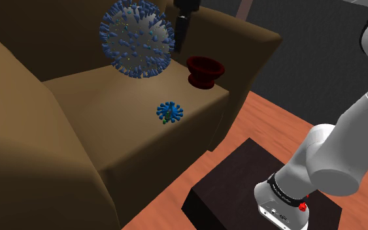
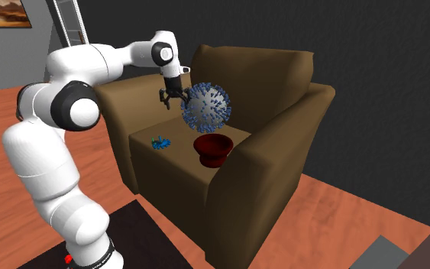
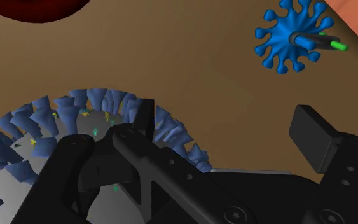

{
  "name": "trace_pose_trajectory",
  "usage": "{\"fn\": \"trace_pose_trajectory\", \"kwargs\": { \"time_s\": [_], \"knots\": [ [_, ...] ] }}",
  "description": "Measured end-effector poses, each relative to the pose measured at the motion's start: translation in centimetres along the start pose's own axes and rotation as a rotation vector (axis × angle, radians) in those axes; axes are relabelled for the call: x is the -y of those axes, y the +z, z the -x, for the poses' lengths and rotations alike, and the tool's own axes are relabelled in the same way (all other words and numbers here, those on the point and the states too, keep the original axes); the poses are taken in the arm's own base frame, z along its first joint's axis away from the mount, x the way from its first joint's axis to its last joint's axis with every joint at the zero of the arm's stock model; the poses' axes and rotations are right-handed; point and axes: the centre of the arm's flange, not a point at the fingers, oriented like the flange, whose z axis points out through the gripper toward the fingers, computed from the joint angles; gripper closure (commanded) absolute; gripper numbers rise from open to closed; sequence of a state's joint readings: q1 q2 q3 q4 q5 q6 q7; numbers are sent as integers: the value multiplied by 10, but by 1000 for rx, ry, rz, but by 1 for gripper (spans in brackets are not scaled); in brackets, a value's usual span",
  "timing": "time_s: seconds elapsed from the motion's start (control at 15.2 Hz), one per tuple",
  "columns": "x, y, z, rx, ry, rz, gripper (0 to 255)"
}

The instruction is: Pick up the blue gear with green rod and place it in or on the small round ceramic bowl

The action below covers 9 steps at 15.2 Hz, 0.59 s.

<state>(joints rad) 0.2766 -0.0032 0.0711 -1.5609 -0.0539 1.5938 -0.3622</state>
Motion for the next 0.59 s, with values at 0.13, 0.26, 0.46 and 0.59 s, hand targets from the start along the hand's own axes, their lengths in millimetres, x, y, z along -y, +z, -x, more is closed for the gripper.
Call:
{"fn": "trace_pose_trajectory", "kwargs": {
  "time_s": [0.13, 0.26, 0.46, 0.59],
  "knots": [
    [20, 17, -1, 12, -19, 1, 0],
    [37, 34, 1, 25, -38, 1, 0],
    [66, 62, 0, 44, -68, 2, 0],
    [86, 80, 0, 57, -87, 3, 0]
  ]
}}
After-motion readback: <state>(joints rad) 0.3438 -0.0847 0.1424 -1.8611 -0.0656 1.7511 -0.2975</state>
